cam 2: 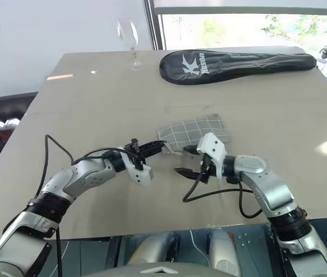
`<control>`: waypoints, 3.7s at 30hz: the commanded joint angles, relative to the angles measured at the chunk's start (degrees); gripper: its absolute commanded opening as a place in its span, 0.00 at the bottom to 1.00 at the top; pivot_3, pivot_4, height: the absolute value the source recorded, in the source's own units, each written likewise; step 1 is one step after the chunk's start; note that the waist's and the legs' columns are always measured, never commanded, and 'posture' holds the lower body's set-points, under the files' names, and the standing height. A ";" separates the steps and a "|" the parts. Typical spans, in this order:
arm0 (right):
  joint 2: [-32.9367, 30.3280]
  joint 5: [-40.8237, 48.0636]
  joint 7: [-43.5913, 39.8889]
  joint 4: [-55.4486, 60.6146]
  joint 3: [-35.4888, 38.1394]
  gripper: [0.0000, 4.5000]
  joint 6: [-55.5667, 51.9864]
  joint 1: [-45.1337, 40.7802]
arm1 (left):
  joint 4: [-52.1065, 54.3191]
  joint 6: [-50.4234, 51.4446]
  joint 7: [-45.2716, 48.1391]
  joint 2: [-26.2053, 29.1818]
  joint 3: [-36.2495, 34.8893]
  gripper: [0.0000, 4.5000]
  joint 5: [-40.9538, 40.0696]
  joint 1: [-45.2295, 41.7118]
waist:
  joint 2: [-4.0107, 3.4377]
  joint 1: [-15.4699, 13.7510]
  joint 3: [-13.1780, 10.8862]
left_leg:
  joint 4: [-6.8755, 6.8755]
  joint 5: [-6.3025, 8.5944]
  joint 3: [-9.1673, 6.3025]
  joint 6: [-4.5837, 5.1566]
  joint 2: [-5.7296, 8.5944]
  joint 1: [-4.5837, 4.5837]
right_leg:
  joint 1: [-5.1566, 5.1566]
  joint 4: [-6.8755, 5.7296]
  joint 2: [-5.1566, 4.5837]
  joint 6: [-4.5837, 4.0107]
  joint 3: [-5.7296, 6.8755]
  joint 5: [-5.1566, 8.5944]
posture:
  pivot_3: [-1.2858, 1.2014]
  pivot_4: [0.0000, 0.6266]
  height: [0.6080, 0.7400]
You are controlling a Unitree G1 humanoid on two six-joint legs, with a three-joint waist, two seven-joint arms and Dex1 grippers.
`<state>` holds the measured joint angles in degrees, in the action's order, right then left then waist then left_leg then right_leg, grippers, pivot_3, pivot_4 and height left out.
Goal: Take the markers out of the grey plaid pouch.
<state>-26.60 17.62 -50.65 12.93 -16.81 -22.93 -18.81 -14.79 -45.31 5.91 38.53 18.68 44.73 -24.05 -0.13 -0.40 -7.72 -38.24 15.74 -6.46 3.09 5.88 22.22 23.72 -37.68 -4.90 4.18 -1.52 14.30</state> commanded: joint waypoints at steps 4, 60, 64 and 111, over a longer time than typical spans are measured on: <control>1.18 -1.72 -0.71 -0.16 -1.78 0.63 1.15 -1.43 | 3.30 2.34 0.67 -1.10 -1.23 0.00 -2.53 0.98 | 0.00 0.06 0.00 | 0.00 0.00 -0.01 0.00 0.00 0.00 | 0.02 0.01 0.00 0.00 0.03 0.00 | 0.52 0.24 1.00; -4.80 3.88 9.79 6.12 14.48 0.00 -10.35 5.82 | 3.54 7.72 1.35 -3.30 -0.19 0.99 -5.05 2.16 | 0.02 -0.21 -0.01 | -0.01 0.00 0.01 0.00 0.00 0.02 | -0.01 0.00 -0.04 0.00 0.00 0.00 | 0.52 0.24 1.00; -4.37 6.53 8.83 8.55 14.29 0.00 -12.17 5.56 | 2.68 7.38 0.79 -4.56 0.52 0.99 -4.71 1.42 | 0.03 -0.27 -0.01 | -0.01 0.00 0.01 0.00 -0.01 0.02 | -0.02 0.00 -0.04 0.00 0.00 0.00 | 0.52 0.24 1.00; -7.01 -3.72 30.20 -4.58 25.14 0.00 -14.54 2.05 | 0.75 9.45 0.70 -4.40 -0.35 0.01 -6.42 0.52 | 0.06 -0.16 0.01 | 0.02 0.00 0.11 0.00 -0.01 -0.05 | -0.02 -0.05 -0.04 -0.01 -0.09 0.00 | 0.52 0.24 1.00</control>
<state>-32.69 15.33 -22.82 8.71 3.91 -37.68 -16.01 -15.14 -36.63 6.71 32.72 20.54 39.75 -24.28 -0.06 -0.57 -7.71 -38.21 15.74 -6.35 3.08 5.87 22.17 23.70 -37.73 -4.94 4.17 -1.61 14.30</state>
